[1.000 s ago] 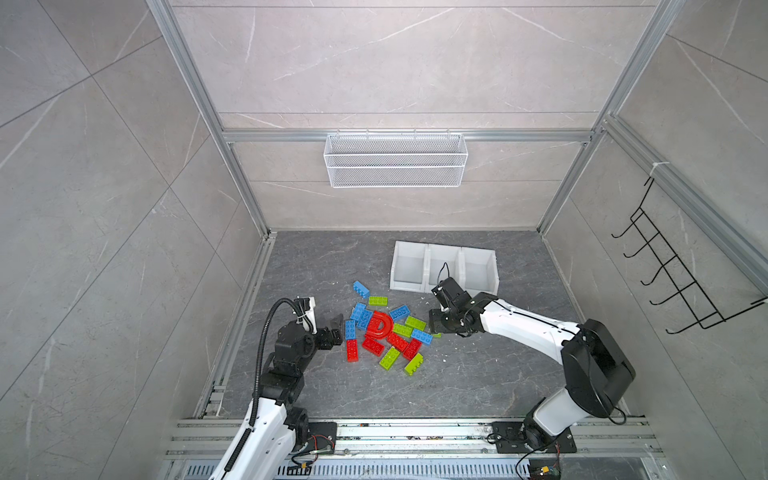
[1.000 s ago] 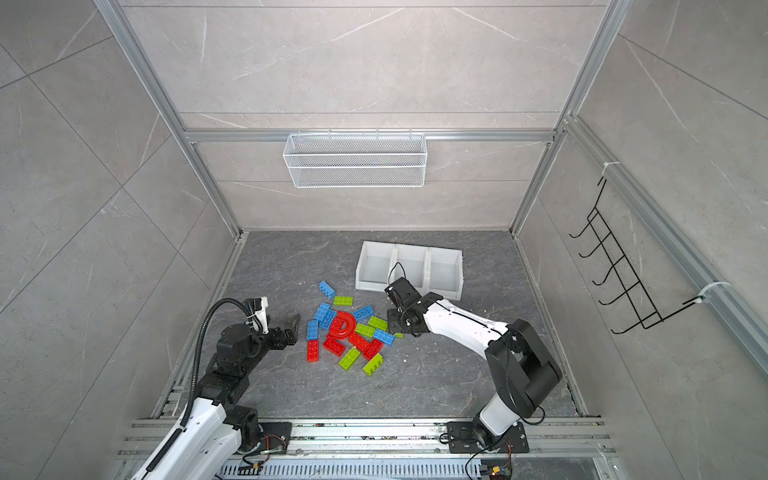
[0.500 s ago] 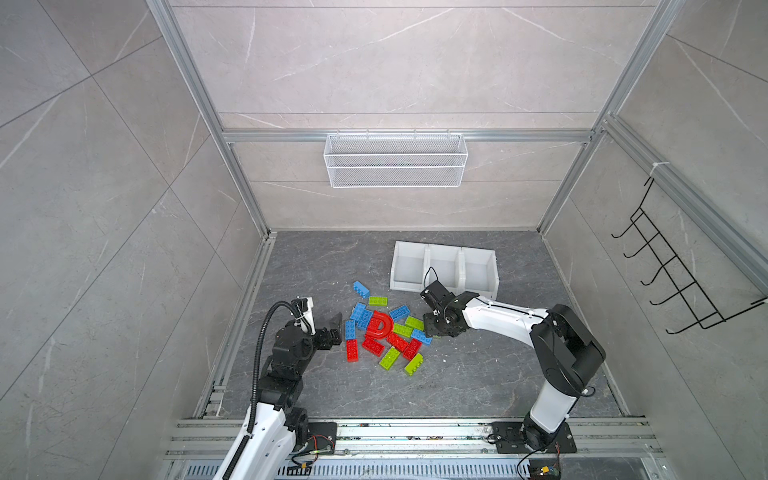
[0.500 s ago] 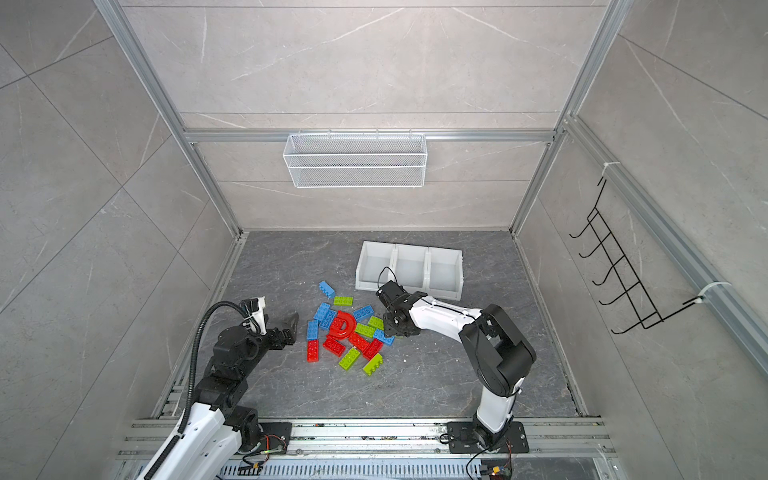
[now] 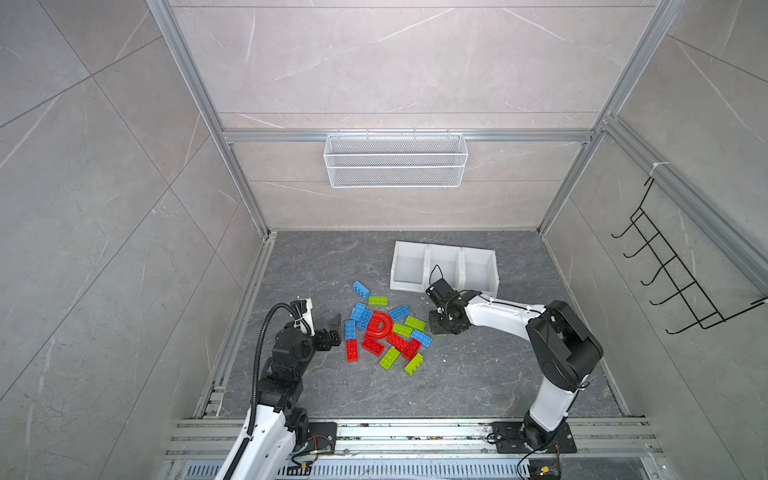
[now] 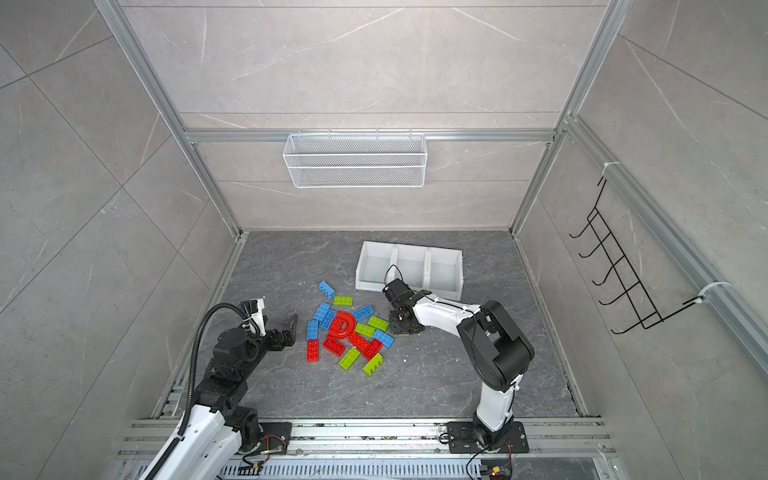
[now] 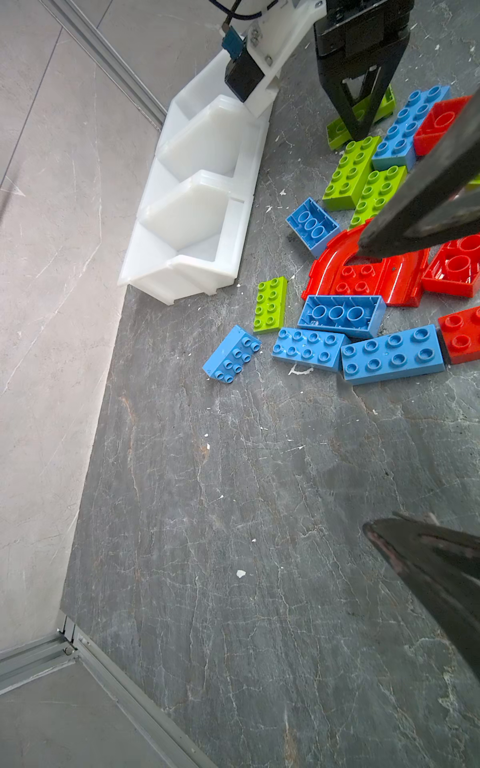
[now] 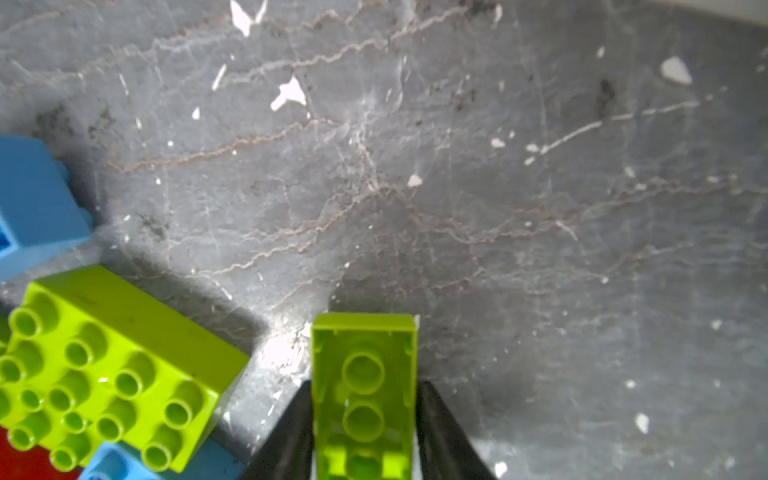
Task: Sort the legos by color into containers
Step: 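Close the right gripper on the lime-green brick and lift it, then carry the lime-green brick to the bin compartment nearest the right arm and release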
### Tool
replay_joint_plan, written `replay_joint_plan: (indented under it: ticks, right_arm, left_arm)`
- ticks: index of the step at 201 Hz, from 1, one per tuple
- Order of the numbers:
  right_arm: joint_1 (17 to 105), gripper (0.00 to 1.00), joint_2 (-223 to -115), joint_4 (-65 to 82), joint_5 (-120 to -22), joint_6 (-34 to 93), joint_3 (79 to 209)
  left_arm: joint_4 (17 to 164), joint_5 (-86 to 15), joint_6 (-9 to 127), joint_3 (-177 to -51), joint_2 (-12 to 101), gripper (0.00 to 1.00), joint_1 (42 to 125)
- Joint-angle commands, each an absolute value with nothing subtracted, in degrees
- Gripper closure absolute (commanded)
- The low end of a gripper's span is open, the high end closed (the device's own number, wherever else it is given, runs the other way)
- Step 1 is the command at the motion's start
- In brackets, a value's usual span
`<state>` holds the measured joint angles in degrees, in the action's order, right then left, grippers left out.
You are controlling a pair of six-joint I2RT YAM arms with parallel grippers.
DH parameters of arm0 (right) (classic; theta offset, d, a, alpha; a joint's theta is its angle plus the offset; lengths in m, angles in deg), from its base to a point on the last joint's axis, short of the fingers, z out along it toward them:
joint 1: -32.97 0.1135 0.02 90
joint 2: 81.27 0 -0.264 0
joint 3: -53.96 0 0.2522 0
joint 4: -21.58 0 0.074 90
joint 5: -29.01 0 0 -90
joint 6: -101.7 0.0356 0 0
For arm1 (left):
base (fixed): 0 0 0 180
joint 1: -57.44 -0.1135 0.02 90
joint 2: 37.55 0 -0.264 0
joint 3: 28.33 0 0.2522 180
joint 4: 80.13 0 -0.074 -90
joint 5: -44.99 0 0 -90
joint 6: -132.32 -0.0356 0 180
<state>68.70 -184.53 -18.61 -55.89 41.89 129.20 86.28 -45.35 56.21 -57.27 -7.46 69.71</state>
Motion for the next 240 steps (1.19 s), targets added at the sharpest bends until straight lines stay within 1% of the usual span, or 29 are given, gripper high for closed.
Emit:
replay_joint_plan:
  ticks: [1, 33, 56, 88, 106, 128, 143, 192, 240]
  right_arm:
    - [68.39, 0.68, -182.97, -17.91, -56.95, 40.63, 127.97]
    - [66.39, 0.78, -180.22, -18.71, -58.07, 38.87, 128.26]
    - [63.33, 0.82, -176.85, -20.30, -58.77, 36.63, 128.84]
    - [54.76, 0.82, -172.36, -22.60, -61.00, 31.49, 131.26]
    - [49.93, 0.82, -171.71, -23.86, -61.03, 28.39, 133.80]
    - [44.36, 0.82, -173.04, -21.46, -64.47, 27.64, 136.19]
    - [42.19, 0.82, -175.65, -19.80, -66.62, 27.71, 138.59]
    - [40.94, 0.81, -184.13, -19.21, -67.55, 26.79, 147.02]
    - [38.42, 0.78, -187.92, -19.86, -67.63, 25.42, 150.06]
  left_arm:
    - [87.45, -46.36, 56.22, -57.53, -7.40, 0.00, 69.77]
    - [87.34, -46.73, 56.41, -57.53, -7.49, 0.00, 69.78]
    - [87.26, -47.11, 56.54, -57.56, -7.34, 0.00, 69.82]
    - [87.17, -47.51, 56.69, -57.64, -7.05, 0.00, 69.82]
    - [87.14, -48.47, 56.99, -57.89, -6.71, 0.00, 69.77]
    - [87.06, -49.57, 57.35, -58.38, -5.47, 0.00, 69.78]
    - [86.84, -50.10, 57.60, -58.83, -4.24, 0.00, 69.80]
    - [86.46, -51.72, 58.31, -59.54, -2.84, 0.00, 69.77]
    - [86.62, -50.83, 57.92, -59.58, -2.74, 0.00, 69.68]
